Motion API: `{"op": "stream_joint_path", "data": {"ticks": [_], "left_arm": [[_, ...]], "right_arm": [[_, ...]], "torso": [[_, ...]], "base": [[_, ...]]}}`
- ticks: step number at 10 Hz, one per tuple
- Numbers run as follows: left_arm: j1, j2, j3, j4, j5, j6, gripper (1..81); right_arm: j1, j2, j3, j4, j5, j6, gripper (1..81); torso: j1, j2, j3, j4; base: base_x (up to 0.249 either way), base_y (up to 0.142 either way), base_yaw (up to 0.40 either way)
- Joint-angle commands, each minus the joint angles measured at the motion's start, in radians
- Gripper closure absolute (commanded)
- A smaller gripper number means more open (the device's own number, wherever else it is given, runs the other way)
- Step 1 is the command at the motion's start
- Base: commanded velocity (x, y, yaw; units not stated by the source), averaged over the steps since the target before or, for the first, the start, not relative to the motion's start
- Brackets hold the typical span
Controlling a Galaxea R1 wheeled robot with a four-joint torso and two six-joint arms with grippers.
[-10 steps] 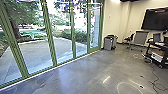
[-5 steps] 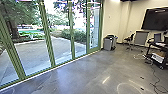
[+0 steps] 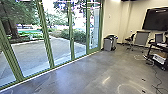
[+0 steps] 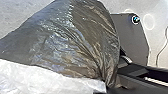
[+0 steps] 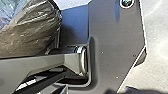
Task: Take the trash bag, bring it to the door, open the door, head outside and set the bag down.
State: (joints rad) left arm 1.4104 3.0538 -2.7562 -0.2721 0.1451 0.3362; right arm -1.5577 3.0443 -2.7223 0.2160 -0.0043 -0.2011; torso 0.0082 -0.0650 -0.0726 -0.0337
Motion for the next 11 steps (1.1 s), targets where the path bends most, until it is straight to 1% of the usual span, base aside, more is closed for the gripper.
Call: {"op": "stream_joint_path", "data": {"ticks": [1, 11], "left_arm": [[-0.067, -0.003, 0.000, 0.001, 0.064, 0.001, 81.1], [-0.067, -0.003, -0.003, 0.001, 0.064, 0.001, 81.1]], "right_arm": [[0.046, 0.003, 0.003, 0.000, -0.062, 0.000, 1.0], [0.052, 0.006, 0.003, -0.001, -0.062, 0.000, 1.0]], "torso": [[0.000, 0.000, 0.000, 0.000], [0.000, 0.000, 0.000, 0.000]], "base": [[0.136, 0.000, 0.000], [0.138, 0.000, 0.000]]}}
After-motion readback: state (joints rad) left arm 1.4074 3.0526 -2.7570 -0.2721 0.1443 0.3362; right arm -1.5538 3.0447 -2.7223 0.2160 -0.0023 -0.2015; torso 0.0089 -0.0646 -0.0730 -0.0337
